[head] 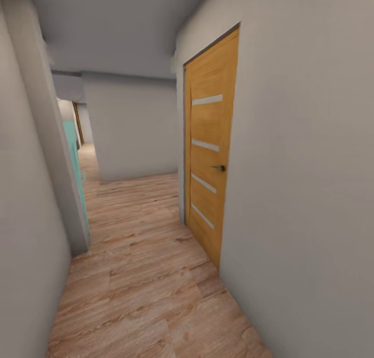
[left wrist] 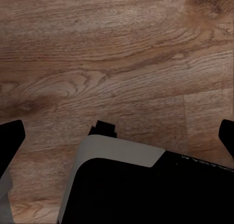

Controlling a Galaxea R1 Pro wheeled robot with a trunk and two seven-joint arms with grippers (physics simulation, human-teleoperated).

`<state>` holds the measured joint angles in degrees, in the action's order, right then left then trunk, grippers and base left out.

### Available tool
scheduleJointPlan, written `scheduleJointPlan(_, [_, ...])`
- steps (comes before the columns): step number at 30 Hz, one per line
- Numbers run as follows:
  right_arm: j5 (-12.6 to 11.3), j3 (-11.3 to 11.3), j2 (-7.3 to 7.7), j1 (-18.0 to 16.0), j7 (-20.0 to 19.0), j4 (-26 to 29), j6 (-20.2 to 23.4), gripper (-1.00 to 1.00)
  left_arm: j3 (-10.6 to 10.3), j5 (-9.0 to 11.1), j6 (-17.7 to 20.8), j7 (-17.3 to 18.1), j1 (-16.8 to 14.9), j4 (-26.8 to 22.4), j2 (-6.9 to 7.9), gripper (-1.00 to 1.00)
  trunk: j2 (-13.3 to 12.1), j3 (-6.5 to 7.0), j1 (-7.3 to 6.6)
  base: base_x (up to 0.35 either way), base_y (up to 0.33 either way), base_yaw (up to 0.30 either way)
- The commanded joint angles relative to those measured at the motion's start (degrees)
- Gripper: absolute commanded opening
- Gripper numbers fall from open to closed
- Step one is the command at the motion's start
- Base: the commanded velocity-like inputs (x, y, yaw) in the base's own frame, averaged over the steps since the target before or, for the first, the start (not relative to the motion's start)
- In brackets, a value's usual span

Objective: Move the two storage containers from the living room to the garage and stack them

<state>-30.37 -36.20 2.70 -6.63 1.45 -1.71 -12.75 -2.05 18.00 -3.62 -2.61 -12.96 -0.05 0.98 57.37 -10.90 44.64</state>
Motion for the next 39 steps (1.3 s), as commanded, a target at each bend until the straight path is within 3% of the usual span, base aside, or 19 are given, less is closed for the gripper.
scheduleJointPlan(1, [-0.39, -0.37, -0.01, -0.05, 0.04, -0.1, -0.26, 1.0, -0.23, 0.28, -0.16, -0.12, -0.05, 0.05, -0.01, 1.0, 0.05, -0.08, 0.03, 0.246, 0.0, 0.269])
scheduleJointPlan(39, [-0.92, 0.08, 0.2, -0.05, -0.05, -0.14, -0.34, 1.0, -0.06, 1.69, -0.17, -0.18, -0.05, -0.13, -0.1, 1.0, 0.05, -0.08, 0.03, 0.306, 0.0, 0.266])
